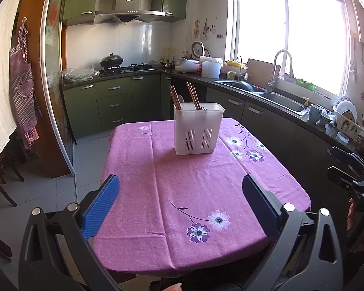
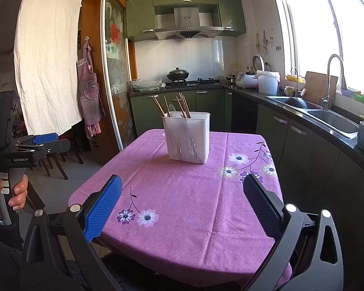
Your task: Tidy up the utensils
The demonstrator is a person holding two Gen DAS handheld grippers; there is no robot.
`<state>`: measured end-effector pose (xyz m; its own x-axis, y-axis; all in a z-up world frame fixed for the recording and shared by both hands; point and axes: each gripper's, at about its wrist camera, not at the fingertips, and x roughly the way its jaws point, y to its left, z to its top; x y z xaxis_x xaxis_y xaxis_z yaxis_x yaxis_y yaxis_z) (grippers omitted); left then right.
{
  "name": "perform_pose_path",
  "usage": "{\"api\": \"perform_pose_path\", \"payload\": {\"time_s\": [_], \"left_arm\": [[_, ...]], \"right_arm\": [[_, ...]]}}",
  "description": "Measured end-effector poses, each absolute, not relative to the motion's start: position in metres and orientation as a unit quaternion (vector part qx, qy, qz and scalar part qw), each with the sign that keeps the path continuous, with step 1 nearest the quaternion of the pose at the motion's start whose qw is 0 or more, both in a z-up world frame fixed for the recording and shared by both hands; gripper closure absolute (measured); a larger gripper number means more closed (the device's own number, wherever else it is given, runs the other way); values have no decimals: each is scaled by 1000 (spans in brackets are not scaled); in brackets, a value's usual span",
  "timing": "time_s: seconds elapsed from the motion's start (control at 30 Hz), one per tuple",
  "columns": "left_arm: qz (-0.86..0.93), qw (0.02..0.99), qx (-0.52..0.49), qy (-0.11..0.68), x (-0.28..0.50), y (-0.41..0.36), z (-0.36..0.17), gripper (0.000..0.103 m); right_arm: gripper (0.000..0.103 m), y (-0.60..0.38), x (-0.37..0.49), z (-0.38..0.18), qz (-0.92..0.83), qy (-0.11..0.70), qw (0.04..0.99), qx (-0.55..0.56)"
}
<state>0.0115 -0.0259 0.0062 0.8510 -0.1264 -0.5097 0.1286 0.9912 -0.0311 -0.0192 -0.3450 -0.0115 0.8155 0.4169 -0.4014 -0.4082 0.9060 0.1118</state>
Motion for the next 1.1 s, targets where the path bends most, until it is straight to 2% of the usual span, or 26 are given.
{"api": "perform_pose_path", "payload": {"time_s": [0.27, 1.1], "left_arm": [[-58, 967, 17, 247, 6, -30, 10, 7], [-82, 961, -10, 263, 10, -25, 10, 7]], "right_arm": [[4, -343, -17, -16, 218, 217, 952, 11], [4, -341, -11, -19, 225, 226, 948, 10]]}}
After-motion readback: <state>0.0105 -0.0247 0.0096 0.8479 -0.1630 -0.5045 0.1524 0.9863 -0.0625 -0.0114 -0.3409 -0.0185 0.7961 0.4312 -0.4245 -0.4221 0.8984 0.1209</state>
